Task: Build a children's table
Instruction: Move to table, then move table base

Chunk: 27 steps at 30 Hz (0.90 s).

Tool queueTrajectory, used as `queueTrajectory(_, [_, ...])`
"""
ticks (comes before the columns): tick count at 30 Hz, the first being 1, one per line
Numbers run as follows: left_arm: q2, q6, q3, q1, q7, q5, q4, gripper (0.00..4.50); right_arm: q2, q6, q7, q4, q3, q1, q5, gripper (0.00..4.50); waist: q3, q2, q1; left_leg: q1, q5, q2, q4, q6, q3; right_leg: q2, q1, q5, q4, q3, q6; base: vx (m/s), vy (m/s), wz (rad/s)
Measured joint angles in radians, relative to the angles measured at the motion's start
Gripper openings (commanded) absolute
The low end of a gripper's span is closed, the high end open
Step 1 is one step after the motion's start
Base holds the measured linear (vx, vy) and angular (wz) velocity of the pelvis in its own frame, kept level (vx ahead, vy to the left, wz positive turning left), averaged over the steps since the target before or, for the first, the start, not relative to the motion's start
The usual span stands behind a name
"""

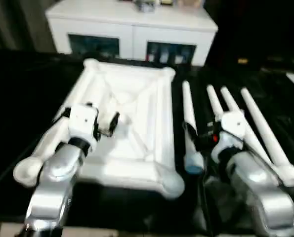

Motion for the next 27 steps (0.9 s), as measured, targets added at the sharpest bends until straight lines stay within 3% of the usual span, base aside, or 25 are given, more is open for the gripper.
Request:
queueTrajectory(4, [0.060, 0.016, 0.038, 0.015, -0.140, -0.122, -0.011, 4.48, -0.045, 0.013, 0.072, 0.000, 0.021, -0.011, 0.010, 4.50, 0.008, -0.016, -0.005, 0.015, 0.022, 0.026, -0.038, -0.017, 0.030, 0.003, 0.003, 0.002, -0.010, -0.006, -0.028, -0.039, -0.090, 0.02])
queueTrajectory(6, [0.099, 0.044, 0.054, 0.017, -0.206, -0.167, -0.026, 4.48, -0.073, 0.018, 0.121, 0.001, 0.025, -0.045, 0.033, 4.50, 0.013, -0.023, -0.006, 0.018, 0.027, 0.044, -0.039, -0.018, 0.050, 0.005, 0.003, 0.005, -0.008, -0.008, -0.034, -0.069, -0.073, 0.05])
queueTrajectory(9, [0.162, 0.112, 0.025, 0.017, -0.336, -0.234, -0.047, 4.48, -0.121, 0.016, 0.221, 0.010, 0.017, -0.108, 0.093, 4.50, 0.016, -0.021, -0.005, 0.023, 0.033, 0.063, -0.039, -0.020, 0.077, 0.004, 0.004, 0.007, -0.005, -0.009, -0.037, -0.045, -0.030, 0.03])
queueTrajectory(13, [0.236, 0.159, -0.061, 0.000, -0.482, -0.260, -0.044, 4.48, -0.212, -0.013, 0.368, 0.042, 0.029, -0.115, 0.119, 4.50, 0.018, -0.016, 0.009, 0.025, 0.041, 0.078, -0.039, -0.020, 0.103, 0.002, 0.004, 0.008, -0.003, -0.006, -0.039, 0.000, 0.000, 0.00])
queueTrajectory(16, [0.327, 0.142, -0.163, -0.062, -0.615, -0.210, 0.015, 4.48, -0.297, -0.035, 0.501, 0.075, 0.045, -0.115, 0.132, 4.50, 0.021, -0.012, 0.009, 0.024, 0.047, 0.081, -0.040, -0.016, 0.111, 0.001, 0.003, 0.008, -0.002, -0.003, -0.039, 0.000, 0.000, 0.00])
queueTrajectory(18, [0.359, 0.118, -0.206, -0.085, -0.669, -0.172, 0.056, 4.12, -0.337, -0.054, 0.559, 0.084, 0.068, -0.115, 0.132, 4.50, 0.021, -0.010, 0.007, 0.022, 0.047, 0.081, -0.040, -0.016, 0.112, 0.000, 0.002, 0.008, -0.002, -0.004, -0.039, 0.000, 0.000, 0.00])
queueTrajectory(27, [0.426, 0.076, -0.271, -0.116, -0.781, -0.128, 0.111, 3.59, -0.477, -0.067, 0.730, 0.046, 0.150, -0.061, 0.124, 4.50, 0.022, -0.008, 0.009, 0.016, 0.048, 0.084, -0.044, -0.015, 0.114, 0.002, 0.000, 0.008, -0.003, -0.006, -0.040, 0.000, 0.000, 0.00])
